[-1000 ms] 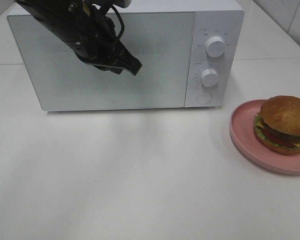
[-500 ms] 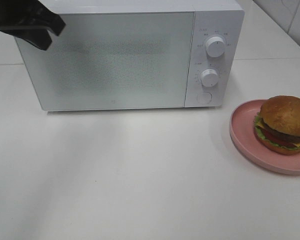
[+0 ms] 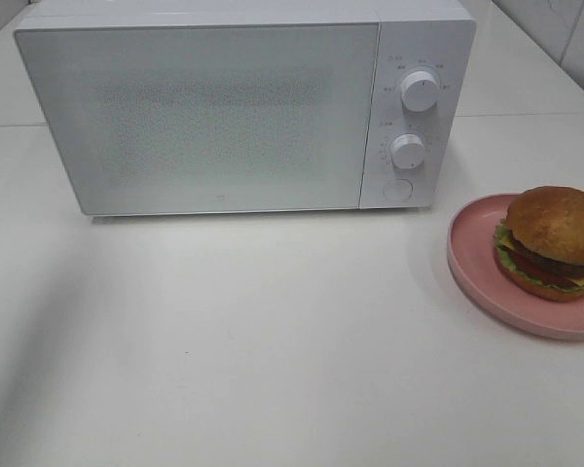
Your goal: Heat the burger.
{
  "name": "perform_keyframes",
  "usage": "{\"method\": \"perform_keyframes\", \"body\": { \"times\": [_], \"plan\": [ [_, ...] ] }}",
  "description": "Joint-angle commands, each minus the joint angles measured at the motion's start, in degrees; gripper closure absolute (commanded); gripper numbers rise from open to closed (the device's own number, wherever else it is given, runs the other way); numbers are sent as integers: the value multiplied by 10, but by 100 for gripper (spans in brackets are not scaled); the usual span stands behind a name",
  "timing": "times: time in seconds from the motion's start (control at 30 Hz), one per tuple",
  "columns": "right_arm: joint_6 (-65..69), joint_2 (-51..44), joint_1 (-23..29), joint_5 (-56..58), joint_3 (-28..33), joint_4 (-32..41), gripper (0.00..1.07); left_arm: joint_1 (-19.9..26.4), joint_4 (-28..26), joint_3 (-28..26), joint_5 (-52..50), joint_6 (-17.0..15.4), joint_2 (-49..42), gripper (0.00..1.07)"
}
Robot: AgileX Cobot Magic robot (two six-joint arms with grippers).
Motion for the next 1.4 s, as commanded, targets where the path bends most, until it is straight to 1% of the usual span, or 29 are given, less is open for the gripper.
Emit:
{"method": "perform_keyframes", "body": {
  "times": [0.03,0.07,0.1,0.13,0.17,0.2,0.27,0.3,0.33,0.37,0.4,0.43,0.47,0.5,0.53,0.57,0.6,0.67,0.7,0.77,0.8,0.83,0.9,1.03,1.07,1.1,1.13,1.23,1.4],
  "plan": [
    [0,-15,0,-7,0,-5,49,11,-3,33,3,-10,-48,106],
    [0,-15,0,-7,0,-5,49,16,-3,70,5,-17,-95,106],
    [0,-15,0,-7,0,-5,49,17,-3,89,9,-17,-116,106],
    [0,-15,0,-7,0,-5,49,17,-3,89,9,-17,-116,106],
    [0,-15,0,-7,0,-5,49,17,-2,123,18,-17,-168,106],
    [0,-15,0,-7,0,-5,49,17,-2,123,18,-17,-168,106],
    [0,-15,0,-7,0,-5,49,17,-6,173,36,-17,-245,106],
    [0,-15,0,-7,0,-5,49,17,-6,173,36,-17,-245,106],
    [0,-15,0,-7,0,-5,49,17,-14,206,51,-17,-299,106],
    [0,-15,0,-7,0,-5,49,17,-19,220,60,-17,-329,106],
    [0,-15,0,-7,0,-5,49,17,-19,220,60,-17,-329,106],
    [0,-15,0,-7,0,-5,49,17,-25,242,77,-17,-386,106],
    [0,-15,0,-7,0,-5,49,17,-25,242,77,-17,-386,106],
    [0,-15,0,-7,0,-5,49,17,-27,254,85,-17,-418,106],
    [0,-15,0,-7,0,-5,49,17,-28,274,103,-17,-482,106],
    [0,-15,0,-7,0,-5,49,17,-28,274,103,-17,-482,106],
    [0,-15,0,-7,0,-5,49,17,-28,292,113,-16,-539,106],
    [0,-15,0,-7,0,-5,49,17,-28,301,117,-16,-568,106],
    [0,-15,0,-7,0,-5,49,17,-28,316,125,-16,-619,106],
    [0,-15,0,-7,0,-5,49,17,-28,321,131,-16,-645,106],
    [0,-15,0,-7,0,-5,49,17,-30,328,137,-16,-690,106],
    [0,-15,0,-7,0,-5,49,17,-30,328,137,-16,-690,106],
    [0,-15,0,-7,0,-5,49,17,-34,333,140,-15,-742,106],
    [-1,-15,0,-7,0,-4,49,17,-48,333,145,-12,-731,106],
    [-1,-14,0,-7,0,-4,49,17,-69,333,135,7,-727,106],
    [-1,-14,0,-7,0,-4,49,17,-69,333,135,7,-727,106],
    [-1,-13,-1,-7,0,-3,49,17,-81,335,119,39,-727,106],
    [-1,-13,-1,-7,0,-3,49,17,-84,340,96,62,-727,106],
    [-1,-13,-1,-7,0,-3,49,17,-71,360,54,61,-727,106]
  ]
}}
